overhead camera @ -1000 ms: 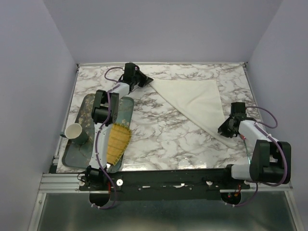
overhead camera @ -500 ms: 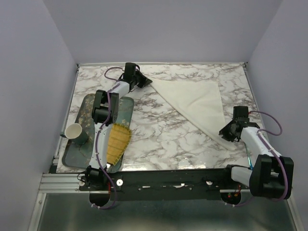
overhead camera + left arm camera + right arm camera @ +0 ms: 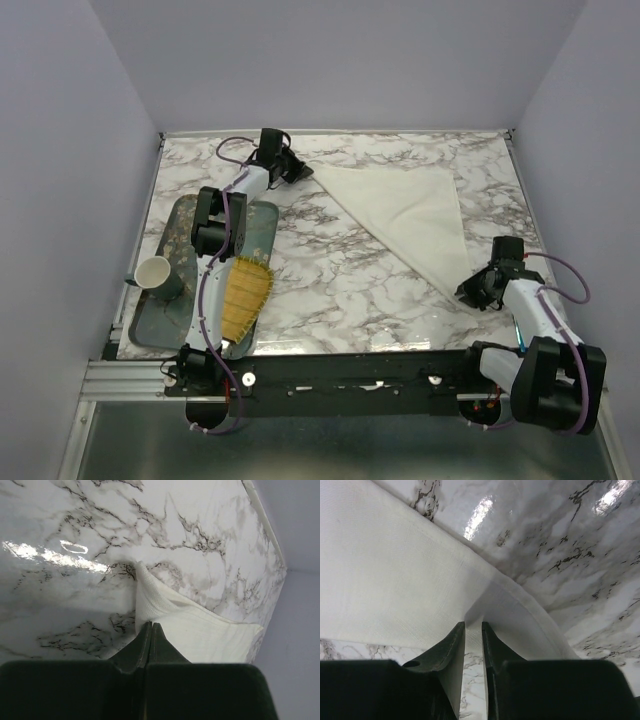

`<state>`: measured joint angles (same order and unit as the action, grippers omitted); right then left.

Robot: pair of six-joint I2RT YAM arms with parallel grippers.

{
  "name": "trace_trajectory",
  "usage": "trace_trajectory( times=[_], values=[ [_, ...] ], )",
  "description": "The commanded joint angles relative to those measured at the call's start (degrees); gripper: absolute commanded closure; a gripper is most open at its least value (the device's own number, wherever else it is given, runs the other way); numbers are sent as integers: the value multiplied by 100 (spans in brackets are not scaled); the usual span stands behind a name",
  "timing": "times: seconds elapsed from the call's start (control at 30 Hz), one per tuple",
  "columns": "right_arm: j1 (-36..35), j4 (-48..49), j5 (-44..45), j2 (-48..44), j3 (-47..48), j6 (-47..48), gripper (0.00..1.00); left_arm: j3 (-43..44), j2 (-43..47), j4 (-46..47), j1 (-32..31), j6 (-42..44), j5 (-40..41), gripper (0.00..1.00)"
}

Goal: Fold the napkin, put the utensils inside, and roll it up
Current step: Fold the napkin

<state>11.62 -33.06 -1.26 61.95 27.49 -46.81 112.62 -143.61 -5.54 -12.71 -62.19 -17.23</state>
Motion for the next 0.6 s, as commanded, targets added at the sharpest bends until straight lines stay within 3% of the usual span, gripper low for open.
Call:
trace_trajectory(
  times=[0.0,0.07,0.17,0.23,0.37,0.57],
  values=[
    [42,-175,-297,37,247,749,78,348,17,-404,-30,462,220,100],
    [42,-131,-69,1,660,1093,76,322,210,-395,-91,559,151,100],
    [42,17,362,324,1256,1481,59,270,439,-220,-293,725,27,100],
    [42,307,206,588,1548,1674,55,208,579,-123,-530,814,-43,97],
    [42,984,-164,1537,2496,1798,51,94,694,79,-987,884,-341,78],
    [42,1057,-199,3847,5062,1938,44,-187,1071,89,-1847,1218,-536,62]
  ],
)
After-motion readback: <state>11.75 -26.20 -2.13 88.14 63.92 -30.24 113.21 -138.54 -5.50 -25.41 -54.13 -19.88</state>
